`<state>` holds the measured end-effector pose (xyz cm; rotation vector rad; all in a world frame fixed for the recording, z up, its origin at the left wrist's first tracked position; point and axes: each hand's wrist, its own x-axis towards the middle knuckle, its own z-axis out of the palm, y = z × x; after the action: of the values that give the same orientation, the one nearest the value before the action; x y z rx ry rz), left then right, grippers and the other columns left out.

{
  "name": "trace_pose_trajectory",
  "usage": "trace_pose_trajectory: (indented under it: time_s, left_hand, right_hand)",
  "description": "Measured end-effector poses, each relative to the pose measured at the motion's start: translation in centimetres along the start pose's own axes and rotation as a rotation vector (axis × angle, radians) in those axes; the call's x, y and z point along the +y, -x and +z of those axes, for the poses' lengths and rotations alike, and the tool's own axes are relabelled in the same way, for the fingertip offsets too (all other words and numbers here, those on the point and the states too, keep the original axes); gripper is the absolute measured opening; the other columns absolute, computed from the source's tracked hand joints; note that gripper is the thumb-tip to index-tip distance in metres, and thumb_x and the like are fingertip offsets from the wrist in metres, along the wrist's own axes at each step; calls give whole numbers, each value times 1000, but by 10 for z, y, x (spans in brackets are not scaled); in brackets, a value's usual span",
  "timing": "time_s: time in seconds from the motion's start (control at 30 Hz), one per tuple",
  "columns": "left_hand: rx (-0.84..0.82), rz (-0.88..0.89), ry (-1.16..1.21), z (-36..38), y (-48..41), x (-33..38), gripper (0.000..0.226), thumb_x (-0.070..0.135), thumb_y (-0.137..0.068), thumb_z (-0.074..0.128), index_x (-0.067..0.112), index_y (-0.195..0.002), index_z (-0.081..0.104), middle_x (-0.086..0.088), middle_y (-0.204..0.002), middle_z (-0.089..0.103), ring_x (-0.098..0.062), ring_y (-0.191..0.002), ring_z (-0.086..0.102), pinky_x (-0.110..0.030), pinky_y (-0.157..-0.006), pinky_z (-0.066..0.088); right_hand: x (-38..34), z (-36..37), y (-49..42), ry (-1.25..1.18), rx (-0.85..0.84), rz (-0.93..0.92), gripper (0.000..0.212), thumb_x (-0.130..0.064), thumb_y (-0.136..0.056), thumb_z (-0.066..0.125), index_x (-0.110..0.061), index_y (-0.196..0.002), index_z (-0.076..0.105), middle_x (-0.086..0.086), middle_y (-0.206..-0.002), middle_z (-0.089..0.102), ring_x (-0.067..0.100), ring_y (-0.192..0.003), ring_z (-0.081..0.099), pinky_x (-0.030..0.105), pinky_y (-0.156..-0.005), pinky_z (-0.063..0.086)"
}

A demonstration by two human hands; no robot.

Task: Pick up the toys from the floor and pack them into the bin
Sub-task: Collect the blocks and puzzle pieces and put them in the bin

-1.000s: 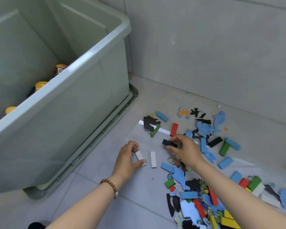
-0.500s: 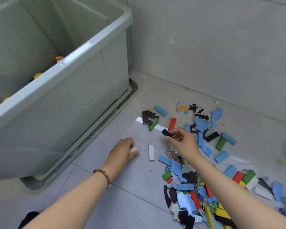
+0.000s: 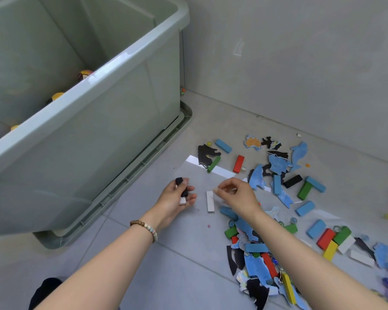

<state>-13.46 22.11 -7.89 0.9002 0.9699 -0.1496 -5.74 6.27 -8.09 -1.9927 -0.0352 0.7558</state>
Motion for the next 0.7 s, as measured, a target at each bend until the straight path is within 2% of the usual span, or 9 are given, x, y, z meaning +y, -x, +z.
trace_pose_trajectory:
  time_s: [0.07, 0.17, 0.3, 0.37, 0.43, 0.5, 0.53, 0.6, 0.7]
  left_hand:
    - [18, 35, -51, -10, -1, 0, 19, 6, -98, 42, 14, -114, 50, -9, -91, 61, -20, -70, 63, -23, -62, 58]
    - [4, 13, -39, -14, 1, 2, 19, 0, -95, 45, 13, -103, 56, -8, -96, 62, -23, -75, 67, -27, -68, 58]
    - [-24, -18, 8, -6, 1, 2, 7, 12, -95, 51, 13, -99, 57, -8, -98, 63, -25, -78, 66, -31, -71, 58]
    - [-40, -38, 17, -3, 1, 1, 12, 20, -96, 49, 12, -99, 57, -9, -98, 63, -25, -78, 66, -32, -70, 57]
    - [-68, -64, 1, 1, 1, 0, 20, 28, -97, 46, 12, -100, 57, -9, -99, 63, -25, -78, 66, -33, -72, 56]
    - [-126, -108, 13, 4, 0, 0, 28, 36, -98, 41, 13, -101, 57, -9, -99, 64, -25, -81, 66, -35, -74, 55]
    - [-163, -128, 16, 6, 0, 0, 33, 40, -98, 39, 14, -103, 57, -9, -101, 66, -26, -85, 66, -36, -76, 55]
    - [-199, -126, 11, 9, -1, 1, 40, 46, -98, 37, 14, -108, 57, -9, -104, 67, -24, -93, 66, -34, -78, 54]
    - [-84, -17, -32, 10, -3, 7, 30, 39, -98, 41, 15, -101, 58, -3, -86, 58, -14, -68, 59, -23, -60, 54]
  right_hand:
    - [10, 7, 2, 132, -40, -11, 20, -23, -76, 77, -16, -88, 62, -3, -80, 60, 9, -70, 53, 21, -69, 45]
    - [11, 17, 4, 295, -2, -68, 31, -29, -73, 77, -20, -95, 58, -7, -80, 53, 7, -69, 48, 20, -63, 39]
    - [5, 21, 4, 413, 51, -117, 21, -23, -77, 68, -19, -94, 56, -8, -76, 52, 13, -73, 51, 23, -58, 37]
    - [4, 19, 1, 422, 72, -85, 20, -20, -77, 65, -17, -94, 56, -5, -74, 54, 16, -72, 52, 27, -60, 40]
    - [0, 17, -3, 290, 80, -1, 19, -19, -77, 66, -17, -93, 58, -3, -73, 56, 16, -71, 55, 31, -65, 47]
    - [-10, 19, -5, 3, 0, 70, 16, -14, -78, 69, -19, -88, 58, 0, -74, 57, 18, -69, 58, 36, -67, 56]
    - [-17, 20, -6, -106, -60, 73, 16, -13, -78, 70, -20, -86, 58, 2, -77, 57, 19, -68, 59, 34, -63, 57]
    - [-28, 21, -9, -151, -113, 10, 14, -15, -80, 72, -17, -87, 61, 2, -80, 57, 17, -64, 59, 25, -55, 54]
    - [-37, 11, -27, -207, 85, 17, 19, -18, -83, 70, -9, -96, 59, 7, -86, 59, 14, -56, 57, 19, -48, 49]
